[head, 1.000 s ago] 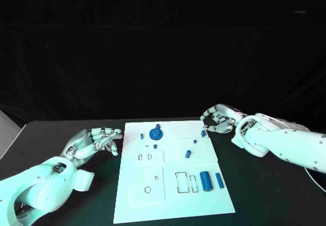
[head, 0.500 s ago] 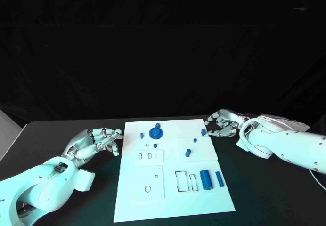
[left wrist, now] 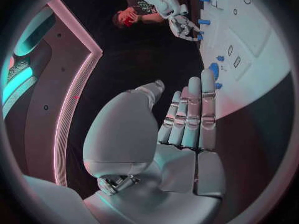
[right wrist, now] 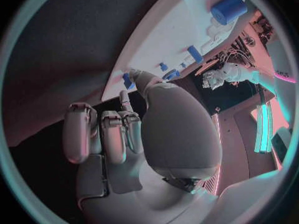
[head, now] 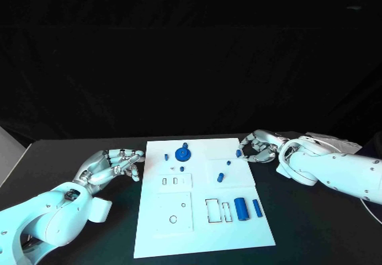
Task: Assemble the parts on the task board
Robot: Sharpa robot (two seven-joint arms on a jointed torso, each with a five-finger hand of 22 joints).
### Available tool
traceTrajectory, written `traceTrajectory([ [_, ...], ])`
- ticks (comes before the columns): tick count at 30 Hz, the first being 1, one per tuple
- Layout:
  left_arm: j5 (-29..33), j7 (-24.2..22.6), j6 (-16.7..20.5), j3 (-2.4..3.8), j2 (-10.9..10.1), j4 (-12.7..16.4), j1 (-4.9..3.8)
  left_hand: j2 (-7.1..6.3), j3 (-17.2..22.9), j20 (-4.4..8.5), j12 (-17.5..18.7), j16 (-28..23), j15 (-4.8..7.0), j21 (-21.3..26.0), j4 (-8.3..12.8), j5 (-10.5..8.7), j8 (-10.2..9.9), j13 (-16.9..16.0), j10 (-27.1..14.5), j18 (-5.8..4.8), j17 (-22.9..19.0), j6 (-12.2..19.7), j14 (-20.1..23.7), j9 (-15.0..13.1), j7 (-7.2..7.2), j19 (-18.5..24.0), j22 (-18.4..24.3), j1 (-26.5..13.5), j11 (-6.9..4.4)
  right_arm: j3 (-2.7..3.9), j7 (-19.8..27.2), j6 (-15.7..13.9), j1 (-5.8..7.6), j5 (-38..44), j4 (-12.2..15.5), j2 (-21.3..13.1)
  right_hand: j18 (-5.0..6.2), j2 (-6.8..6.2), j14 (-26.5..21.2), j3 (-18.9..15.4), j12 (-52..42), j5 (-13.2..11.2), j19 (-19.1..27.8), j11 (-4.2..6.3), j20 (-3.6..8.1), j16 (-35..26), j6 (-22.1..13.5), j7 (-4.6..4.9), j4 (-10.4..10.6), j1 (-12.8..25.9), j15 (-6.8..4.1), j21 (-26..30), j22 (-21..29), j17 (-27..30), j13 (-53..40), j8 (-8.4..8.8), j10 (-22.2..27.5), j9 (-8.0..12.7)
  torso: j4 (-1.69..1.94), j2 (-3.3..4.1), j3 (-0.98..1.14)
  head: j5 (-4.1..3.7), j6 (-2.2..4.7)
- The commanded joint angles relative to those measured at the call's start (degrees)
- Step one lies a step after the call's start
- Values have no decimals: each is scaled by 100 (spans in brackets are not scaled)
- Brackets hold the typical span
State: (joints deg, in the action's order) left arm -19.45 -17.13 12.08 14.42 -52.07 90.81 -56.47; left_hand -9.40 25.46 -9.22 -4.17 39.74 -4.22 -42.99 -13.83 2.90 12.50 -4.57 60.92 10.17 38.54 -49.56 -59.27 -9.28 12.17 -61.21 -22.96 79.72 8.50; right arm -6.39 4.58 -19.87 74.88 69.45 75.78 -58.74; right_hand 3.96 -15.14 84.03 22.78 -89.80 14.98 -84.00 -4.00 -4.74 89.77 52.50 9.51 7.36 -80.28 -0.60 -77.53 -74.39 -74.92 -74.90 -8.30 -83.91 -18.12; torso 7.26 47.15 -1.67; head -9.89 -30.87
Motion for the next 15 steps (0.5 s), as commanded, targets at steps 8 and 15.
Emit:
traceTrajectory([
  [8,-24,-41,-100,5,5,4,4,-13,12,-3,-1,35,-3,-23,30,16,17,0,7,29,8,0,22,-4,-12,34,-5,-43,-5,1,-55,33,-23,76,-74,124,-68,75,597,-61,-20,-5,-250,-55,-38,23,2,-1,68,126,46,-33,-21,-1508,-1510,16,-609,3,-1,-6,-4,14,-42],
  [15,-24,-37,-102,5,-4,2,5,-11,12,-4,4,37,-4,-34,29,16,16,2,-2,28,7,3,24,-4,-10,43,-11,-44,-3,1,-65,-12,-46,73,-99,163,-70,145,597,-49,-20,64,-255,-51,-41,23,53,-6,108,147,43,-46,-39,-1508,-1510,-2,-609,-4,-5,-10,-3,24,-55],
])
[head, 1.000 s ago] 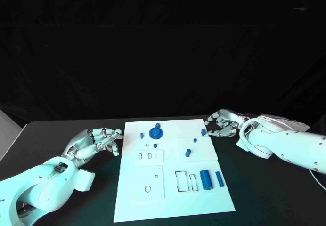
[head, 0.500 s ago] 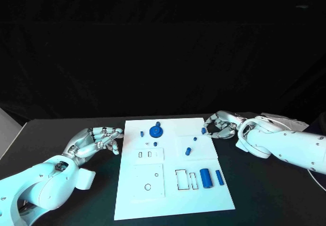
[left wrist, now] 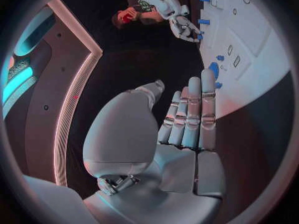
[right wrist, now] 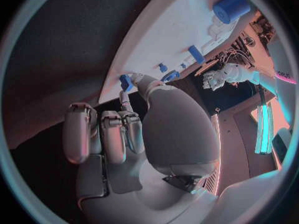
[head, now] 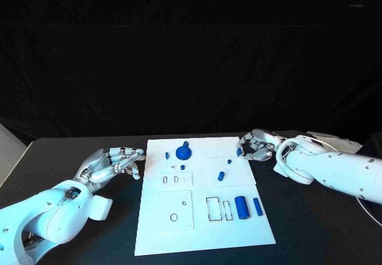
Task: Assemble the parts on the task board
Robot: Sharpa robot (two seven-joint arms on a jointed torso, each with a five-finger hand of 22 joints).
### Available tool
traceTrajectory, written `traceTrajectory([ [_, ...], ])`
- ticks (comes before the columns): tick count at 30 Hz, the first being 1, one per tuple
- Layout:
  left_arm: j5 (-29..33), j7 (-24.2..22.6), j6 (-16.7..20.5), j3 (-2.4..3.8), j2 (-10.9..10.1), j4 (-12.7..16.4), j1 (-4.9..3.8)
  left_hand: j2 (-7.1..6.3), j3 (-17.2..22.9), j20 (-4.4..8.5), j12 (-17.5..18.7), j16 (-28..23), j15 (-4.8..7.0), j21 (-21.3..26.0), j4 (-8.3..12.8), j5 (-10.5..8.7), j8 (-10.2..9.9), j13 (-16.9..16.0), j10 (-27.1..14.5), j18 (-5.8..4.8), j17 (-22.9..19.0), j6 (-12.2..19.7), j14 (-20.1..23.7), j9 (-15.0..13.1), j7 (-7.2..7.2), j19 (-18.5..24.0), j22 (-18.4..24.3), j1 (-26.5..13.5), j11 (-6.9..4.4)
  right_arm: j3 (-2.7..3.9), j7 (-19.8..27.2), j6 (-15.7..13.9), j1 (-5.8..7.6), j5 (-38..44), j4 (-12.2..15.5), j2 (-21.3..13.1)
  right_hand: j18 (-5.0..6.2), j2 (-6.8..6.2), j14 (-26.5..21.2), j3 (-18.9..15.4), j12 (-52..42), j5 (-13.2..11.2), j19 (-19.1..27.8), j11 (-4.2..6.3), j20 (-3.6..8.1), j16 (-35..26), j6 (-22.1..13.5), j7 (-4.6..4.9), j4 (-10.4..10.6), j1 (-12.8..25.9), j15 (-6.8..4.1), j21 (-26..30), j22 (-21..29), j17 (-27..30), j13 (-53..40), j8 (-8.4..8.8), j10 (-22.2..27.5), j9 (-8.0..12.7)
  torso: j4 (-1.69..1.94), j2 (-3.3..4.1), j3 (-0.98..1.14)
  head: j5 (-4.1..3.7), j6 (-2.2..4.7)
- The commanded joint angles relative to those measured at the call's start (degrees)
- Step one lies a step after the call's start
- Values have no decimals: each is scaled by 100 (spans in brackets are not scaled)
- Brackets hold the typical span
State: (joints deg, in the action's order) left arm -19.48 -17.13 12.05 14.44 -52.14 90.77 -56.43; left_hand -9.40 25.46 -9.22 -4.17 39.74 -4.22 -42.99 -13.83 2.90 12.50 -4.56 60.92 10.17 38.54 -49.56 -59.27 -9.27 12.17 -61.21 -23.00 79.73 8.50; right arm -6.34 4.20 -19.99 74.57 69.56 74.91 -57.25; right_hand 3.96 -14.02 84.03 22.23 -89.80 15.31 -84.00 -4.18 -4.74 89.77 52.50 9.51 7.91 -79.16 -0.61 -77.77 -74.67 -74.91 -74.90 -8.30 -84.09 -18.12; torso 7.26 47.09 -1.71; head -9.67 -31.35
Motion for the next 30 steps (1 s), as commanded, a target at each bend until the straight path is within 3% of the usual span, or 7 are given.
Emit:
traceTrajectory([
  [1,-21,-38,-99,3,3,5,2,-11,12,-4,4,38,-4,-34,29,16,16,2,-2,28,8,3,24,-5,-10,43,-7,-44,-3,-4,-28,-5,-16,61,-11,19,-70,42,597,12,-20,36,-255,-32,-41,23,62,-7,55,33,43,-24,-13,-1509,-1510,-6,-591,-6,-3,-6,1,2,-8],
  [30,-21,-28,-103,3,0,-2,10,-5,13,-5,7,41,-6,-49,26,16,16,4,-9,28,7,6,26,-6,-7,55,-16,-49,0,-3,-103,-94,-27,114,-78,100,-74,195,597,221,-20,30,-265,46,10,23,370,-101,58,28,-28,-52,-57,-1509,-1510,-158,-591,-56,-5,-8,-7,15,-53],
])
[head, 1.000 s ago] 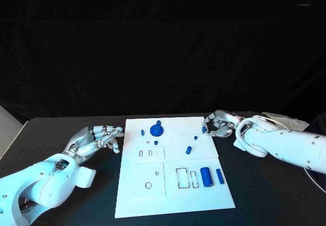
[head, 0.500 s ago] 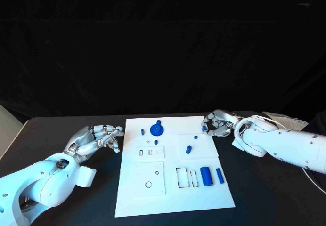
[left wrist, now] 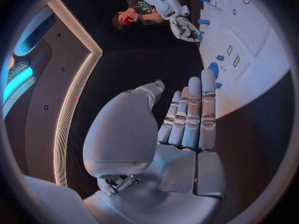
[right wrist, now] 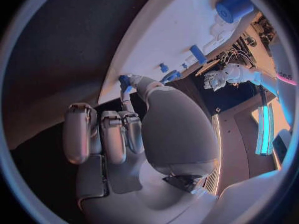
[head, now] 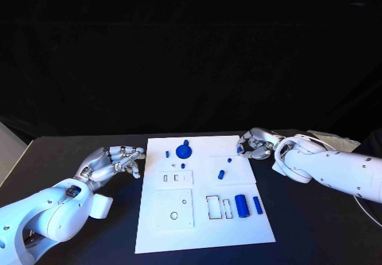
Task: Assemble the parts on the task board
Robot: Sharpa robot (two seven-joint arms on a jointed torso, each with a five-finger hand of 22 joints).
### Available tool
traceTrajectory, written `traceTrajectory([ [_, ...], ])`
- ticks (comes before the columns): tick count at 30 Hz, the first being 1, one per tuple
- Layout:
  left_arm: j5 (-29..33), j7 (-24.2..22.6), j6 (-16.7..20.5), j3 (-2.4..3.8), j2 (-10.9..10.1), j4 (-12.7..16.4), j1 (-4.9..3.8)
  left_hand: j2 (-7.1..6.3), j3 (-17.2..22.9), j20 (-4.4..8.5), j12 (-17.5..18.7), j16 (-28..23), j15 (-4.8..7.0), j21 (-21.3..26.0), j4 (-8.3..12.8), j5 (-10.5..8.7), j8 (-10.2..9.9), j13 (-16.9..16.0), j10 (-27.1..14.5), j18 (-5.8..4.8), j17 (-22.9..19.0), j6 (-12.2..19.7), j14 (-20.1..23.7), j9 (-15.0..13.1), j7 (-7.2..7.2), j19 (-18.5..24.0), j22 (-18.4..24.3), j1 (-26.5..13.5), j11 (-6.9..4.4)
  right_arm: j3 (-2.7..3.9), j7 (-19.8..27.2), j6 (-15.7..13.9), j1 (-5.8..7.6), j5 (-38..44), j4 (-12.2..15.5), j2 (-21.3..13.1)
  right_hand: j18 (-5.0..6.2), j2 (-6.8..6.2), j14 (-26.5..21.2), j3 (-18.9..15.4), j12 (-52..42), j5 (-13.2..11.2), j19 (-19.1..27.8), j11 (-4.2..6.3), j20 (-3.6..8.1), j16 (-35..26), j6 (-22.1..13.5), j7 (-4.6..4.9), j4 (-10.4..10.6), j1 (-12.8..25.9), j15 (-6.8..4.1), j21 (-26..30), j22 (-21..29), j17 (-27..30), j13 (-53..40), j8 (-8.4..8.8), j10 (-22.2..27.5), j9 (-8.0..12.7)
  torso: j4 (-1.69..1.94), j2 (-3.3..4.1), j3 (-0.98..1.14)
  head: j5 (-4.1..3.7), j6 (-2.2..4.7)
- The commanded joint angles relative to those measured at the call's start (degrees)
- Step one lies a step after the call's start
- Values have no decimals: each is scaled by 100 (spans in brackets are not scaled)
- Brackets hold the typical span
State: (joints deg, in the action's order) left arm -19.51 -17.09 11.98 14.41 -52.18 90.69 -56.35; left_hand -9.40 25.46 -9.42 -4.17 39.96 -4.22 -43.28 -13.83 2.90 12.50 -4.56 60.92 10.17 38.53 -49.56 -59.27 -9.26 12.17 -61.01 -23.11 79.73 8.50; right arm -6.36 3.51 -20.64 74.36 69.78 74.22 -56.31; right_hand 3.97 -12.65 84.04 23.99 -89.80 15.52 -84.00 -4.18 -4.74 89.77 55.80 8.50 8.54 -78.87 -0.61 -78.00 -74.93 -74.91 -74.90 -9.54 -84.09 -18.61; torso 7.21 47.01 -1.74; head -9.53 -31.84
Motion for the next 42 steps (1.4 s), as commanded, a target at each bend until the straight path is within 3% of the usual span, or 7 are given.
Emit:
traceTrajectory([
  [1,-18,-31,-96,6,4,6,2,-5,13,15,7,19,-5,-20,26,16,16,3,-9,28,8,6,27,-6,-7,35,-5,-49,0,-1,-39,-41,-6,96,-13,10,-73,63,596,53,-20,7,-264,51,13,23,50,-6,-5,1,-32,-25,-27,-1509,-1510,-41,-591,-10,-1,1,-3,1,-4],
  [16,-18,-26,-96,6,6,0,7,-2,12,14,8,21,-7,-30,24,16,15,4,-12,28,8,9,28,-7,-4,43,-11,-53,2,-1,-12,-285,-6,105,-20,65,-78,115,596,113,-20,-25,-270,95,43,23,161,-55,24,73,-65,-40,-51,-1509,-1510,-120,-591,-40,4,-6,-5,9,-1],
  [23,-18,-24,-95,6,1,5,10,-2,12,14,8,21,-7,-30,24,16,15,4,-12,28,8,9,28,-7,-4,43,-11,-53,2,0,-25,-543,-6,161,55,72,-78,179,596,151,-20,-90,-274,187,104,23,362,-163,69,190,-137,-44,-63,-1509,-1510,-303,-591,-118,-6,4,-2,30,0],
  [31,-18,-19,-92,6,-5,8,11,0,12,13,9,23,-8,-38,21,16,15,4,-14,28,7,10,29,-7,-1,49,-16,-57,4,0,-151,-761,-5,328,112,79,-77,243,596,170,-20,-154,-276,301,186,23,507,-290,100,277,-229,-34,-64,-1509,-1510,-529,-591,-224,9,-3,-10,30,-11],
  [42,-18,-16,-81,6,-17,15,12,0,12,13,9,23,-8,-38,21,16,15,4,-14,28,7,10,29,-7,-1,49,-16,-57,4,15,-589,-834,61,618,519,65,-80,254,596,186,-20,-161,-280,320,203,23,506,-309,86,268,-246,-42,-77,-1509,-1510,-565,-591,-243,-13,-4,-4,71,-9],
])
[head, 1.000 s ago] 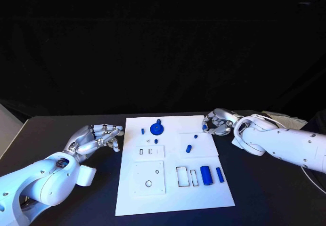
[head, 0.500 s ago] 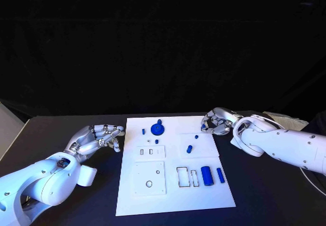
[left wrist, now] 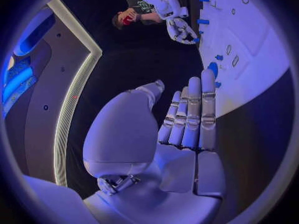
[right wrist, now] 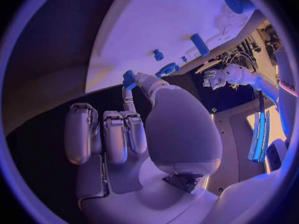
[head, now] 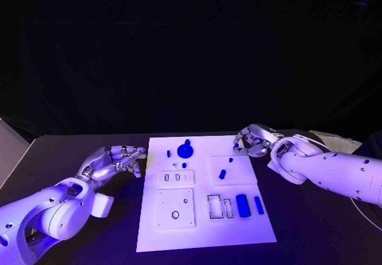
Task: Assemble the parts on the task board
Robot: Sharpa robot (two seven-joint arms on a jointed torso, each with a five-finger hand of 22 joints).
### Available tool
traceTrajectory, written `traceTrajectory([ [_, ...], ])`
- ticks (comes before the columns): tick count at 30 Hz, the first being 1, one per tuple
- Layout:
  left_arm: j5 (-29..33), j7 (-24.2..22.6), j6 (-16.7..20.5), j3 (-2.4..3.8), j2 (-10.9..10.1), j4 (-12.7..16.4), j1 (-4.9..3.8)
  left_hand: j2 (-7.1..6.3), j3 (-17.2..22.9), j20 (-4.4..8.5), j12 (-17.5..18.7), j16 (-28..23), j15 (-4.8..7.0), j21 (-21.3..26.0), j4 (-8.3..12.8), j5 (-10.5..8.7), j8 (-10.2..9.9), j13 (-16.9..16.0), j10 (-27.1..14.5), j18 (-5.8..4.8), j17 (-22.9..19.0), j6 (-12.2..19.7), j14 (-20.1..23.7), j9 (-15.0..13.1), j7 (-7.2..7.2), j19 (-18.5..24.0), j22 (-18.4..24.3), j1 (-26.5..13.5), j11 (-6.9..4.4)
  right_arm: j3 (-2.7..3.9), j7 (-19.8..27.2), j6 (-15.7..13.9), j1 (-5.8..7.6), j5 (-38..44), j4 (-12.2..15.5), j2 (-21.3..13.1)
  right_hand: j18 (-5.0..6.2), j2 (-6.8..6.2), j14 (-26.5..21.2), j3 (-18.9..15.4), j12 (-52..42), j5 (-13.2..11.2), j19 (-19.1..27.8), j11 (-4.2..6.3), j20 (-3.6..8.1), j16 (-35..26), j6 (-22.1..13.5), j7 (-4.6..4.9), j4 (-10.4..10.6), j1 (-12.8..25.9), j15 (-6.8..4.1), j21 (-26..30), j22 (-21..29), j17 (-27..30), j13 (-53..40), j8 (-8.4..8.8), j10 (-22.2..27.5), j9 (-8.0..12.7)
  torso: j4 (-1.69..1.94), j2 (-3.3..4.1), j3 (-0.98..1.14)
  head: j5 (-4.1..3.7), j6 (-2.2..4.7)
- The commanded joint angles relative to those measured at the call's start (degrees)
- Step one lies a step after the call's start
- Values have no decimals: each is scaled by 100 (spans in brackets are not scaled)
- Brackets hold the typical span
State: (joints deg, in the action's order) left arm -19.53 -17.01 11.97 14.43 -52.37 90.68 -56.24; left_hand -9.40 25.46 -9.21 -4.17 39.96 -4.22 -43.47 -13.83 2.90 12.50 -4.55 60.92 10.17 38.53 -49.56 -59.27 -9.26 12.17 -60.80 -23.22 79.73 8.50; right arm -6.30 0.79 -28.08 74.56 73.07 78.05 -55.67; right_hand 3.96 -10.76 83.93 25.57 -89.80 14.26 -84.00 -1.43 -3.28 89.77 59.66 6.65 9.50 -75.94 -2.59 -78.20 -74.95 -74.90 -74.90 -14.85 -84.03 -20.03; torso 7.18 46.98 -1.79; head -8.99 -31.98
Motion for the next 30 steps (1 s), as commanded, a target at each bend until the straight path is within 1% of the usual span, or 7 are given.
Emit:
traceTrajectory([
  [1,-16,-23,-79,4,2,16,1,0,12,-8,9,24,-8,-19,21,16,15,4,-14,28,8,10,30,-7,-1,28,-5,-57,4,11,-391,-72,67,331,202,2,-80,65,607,28,-20,-35,-279,46,58,23,120,-124,-10,-25,-48,-22,-75,-1510,-1510,-33,-597,-101,-9,-5,-1,14,3],
  [6,-16,-21,-72,4,4,14,1,0,12,-8,9,24,-8,-19,21,16,15,4,-14,28,8,10,30,-7,-1,28,-5,-57,4,14,-767,37,192,543,570,31,-83,60,607,37,-20,-51,-282,51,66,23,102,-126,-27,-37,-55,-30,-87,-1510,-1510,-44,-597,-107,-12,-16,-14,40,-4],
  [14,-16,-20,-75,4,29,10,1,5,13,-10,9,26,-10,-31,19,16,14,5,-17,28,7,13,31,-8,1,38,-12,-59,6,14,-1350,196,293,868,1168,321,-86,61,607,65,-20,-72,-284,53,77,23,67,-125,-66,-69,-61,-33,-95,-1510,-1510,-66,-597,-120,-24,-38,-16,115,-30],
  [18,-16,-19,-82,4,44,7,1,5,13,-10,9,26,-10,-31,19,16,14,5,-17,28,7,13,31,-8,1,38,-12,-59,6,4,-1601,283,293,1003,1339,556,-87,62,607,78,-20,-71,-284,52,79,23,51,-121,-83,-81,-62,-34,-98,-1510,-1510,-71,-597,-123,-19,-58,-20,169,-48],
  [19,-16,-19,-83,4,49,5,1,5,13,-10,9,26,-10,-31,19,16,14,5,-17,28,7,13,31,-8,1,38,-12,-59,6,-4,-1667,310,289,1044,1377,634,-87,63,607,85,-20,-68,-285,51,80,23,43,-120,-92,-88,-61,-36,-100,-1510,-1510,-74,-597,-125,-23,-63,-29,195,-65],
  [22,-15,-18,-87,3,64,-1,1,5,13,-10,9,26,-10,-31,19,16,14,5,-17,28,7,13,31,-8,1,38,-12,-59,6,-37,-1817,379,277,1173,1467,807,-87,63,607,95,-20,-61,-283,47,81,23,27,-115,-103,-96,-60,-30,-95,-1510,-1510,-76,-597,-127,-27,-89,-37,234,-104],
  [30,-14,-15,-95,3,87,-6,0,5,15,-12,10,29,-11,-44,24,16,14,5,-20,28,7,15,34,-9,2,48,-20,-54,6,-116,-2130,473,187,1557,1539,1158,-86,64,607,101,-20,-54,-282,45,81,23,16,-111,-108,-97,-59,-27,-92,-1510,-1510,-77,-597,-128,-33,-121,-59,288,-179],
])
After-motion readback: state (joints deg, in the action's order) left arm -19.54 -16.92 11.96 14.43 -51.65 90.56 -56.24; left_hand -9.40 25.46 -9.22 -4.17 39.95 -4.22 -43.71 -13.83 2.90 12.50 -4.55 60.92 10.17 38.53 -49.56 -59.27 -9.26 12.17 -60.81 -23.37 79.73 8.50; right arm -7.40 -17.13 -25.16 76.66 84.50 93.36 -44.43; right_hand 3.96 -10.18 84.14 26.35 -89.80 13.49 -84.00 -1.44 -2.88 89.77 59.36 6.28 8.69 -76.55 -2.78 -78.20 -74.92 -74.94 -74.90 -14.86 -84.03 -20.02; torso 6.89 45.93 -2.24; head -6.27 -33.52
